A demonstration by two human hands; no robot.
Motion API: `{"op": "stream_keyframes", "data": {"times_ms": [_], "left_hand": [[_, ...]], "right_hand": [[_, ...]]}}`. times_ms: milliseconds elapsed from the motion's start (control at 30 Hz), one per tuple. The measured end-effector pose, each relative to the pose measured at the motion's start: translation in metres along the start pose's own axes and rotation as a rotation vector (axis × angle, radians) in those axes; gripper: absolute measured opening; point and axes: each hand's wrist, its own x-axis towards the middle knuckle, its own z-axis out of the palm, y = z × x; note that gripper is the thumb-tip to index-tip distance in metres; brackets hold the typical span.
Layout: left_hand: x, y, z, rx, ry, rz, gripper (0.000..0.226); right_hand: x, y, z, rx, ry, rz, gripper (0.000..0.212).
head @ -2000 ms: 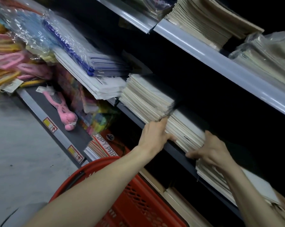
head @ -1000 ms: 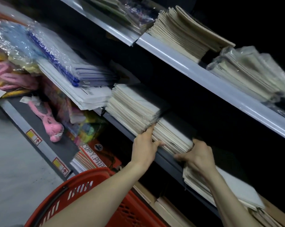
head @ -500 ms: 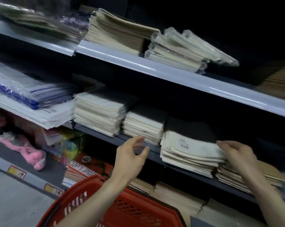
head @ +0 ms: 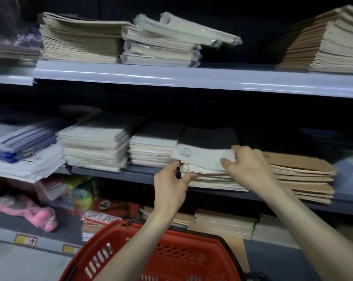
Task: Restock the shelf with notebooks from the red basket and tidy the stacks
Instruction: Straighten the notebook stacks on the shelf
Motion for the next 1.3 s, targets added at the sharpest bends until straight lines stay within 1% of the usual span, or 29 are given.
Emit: {"op": "stream_keyframes", "data": {"times_ms": [133, 200, 267, 300, 333, 400, 467, 500, 533, 600, 633, 700, 733, 800, 833, 900, 1033, 1100, 1167, 1233, 1300], "left_hand": [[0.007, -0.001, -0.003, 0.055, -0.012, 0.004, 0.037], [0.005, 0.001, -0.005, 0.015, -0.024, 0.029, 0.04], [0.005, 0.0, -0.004, -0.044, -0.01, 0.015, 0.038], [0.006, -0.001, -0.003, -0.073, -0.012, 0.006, 0.046], [0.006, -0.003, -0.001, -0.09, -0.012, 0.006, 0.058], [0.002, -0.003, 0.001, -0.119, -0.013, 0.043, 0.077], [-0.001, -0.004, 0.003, -0.159, -0.048, 0.046, 0.087], [-0.001, -0.003, 0.005, -0.161, -0.06, 0.045, 0.085], [-0.001, -0.001, 0.006, -0.159, -0.058, 0.043, 0.079], [0.002, -0.002, 0.006, -0.2, -0.026, 0.02, 0.055], [0.005, -0.003, 0.004, -0.232, -0.009, 0.0, 0.047], [0.007, -0.003, 0.003, -0.259, -0.005, 0.009, 0.038], [0.006, -0.002, 0.001, -0.254, -0.018, 0.021, 0.04], [0.001, -0.001, -0.001, -0.269, -0.038, 0.032, 0.056], [0.0, -0.002, -0.001, -0.281, -0.034, 0.044, 0.064], [-0.001, -0.004, 0.003, -0.279, -0.024, 0.059, 0.072], [-0.005, -0.004, 0.006, -0.175, -0.064, 0.123, 0.083], [-0.007, -0.004, 0.007, -0.144, -0.062, 0.123, 0.09], [-0.006, -0.004, 0.008, -0.145, -0.03, 0.104, 0.09], [-0.001, -0.004, 0.01, -0.219, 0.009, 0.076, 0.083], [0.003, -0.001, 0.006, -0.294, 0.041, 0.019, 0.081]], "right_hand": [[0.006, 0.007, -0.01, -0.003, -0.054, 0.018, 0.08], [0.01, 0.017, -0.018, 0.029, -0.034, 0.035, 0.081], [0.01, 0.03, -0.021, 0.111, 0.011, 0.074, 0.078], [0.008, 0.036, -0.021, 0.153, 0.029, 0.086, 0.074], [0.007, 0.043, -0.02, 0.187, 0.038, 0.089, 0.071], [0.005, 0.052, -0.016, 0.242, 0.048, 0.068, 0.069], [0.001, 0.051, -0.016, 0.254, 0.055, 0.049, 0.07], [-0.001, 0.048, -0.014, 0.232, 0.059, 0.043, 0.07], [-0.004, 0.044, -0.011, 0.201, 0.064, 0.025, 0.069], [-0.014, 0.033, 0.002, 0.121, 0.05, -0.055, 0.067], [-0.02, 0.029, 0.009, 0.104, 0.037, -0.096, 0.069], [-0.028, 0.027, 0.017, 0.154, 0.076, -0.128, 0.07], [-0.031, 0.029, 0.019, 0.218, 0.133, -0.132, 0.066], [-0.041, 0.033, 0.023, 0.376, 0.219, -0.107, 0.06], [-0.047, 0.036, 0.027, 0.445, 0.216, -0.081, 0.063], [-0.057, 0.043, 0.036, 0.534, 0.189, -0.039, 0.069], [-0.051, 0.05, 0.039, 0.76, 0.169, 0.005, 0.068], [-0.046, 0.047, 0.037, 0.829, 0.149, 0.027, 0.07], [-0.045, 0.045, 0.039, 0.86, 0.157, 0.026, 0.069], [-0.047, 0.048, 0.041, 0.905, 0.163, 0.031, 0.065], [-0.052, 0.053, 0.045, 0.927, 0.168, 0.031, 0.061]]}}
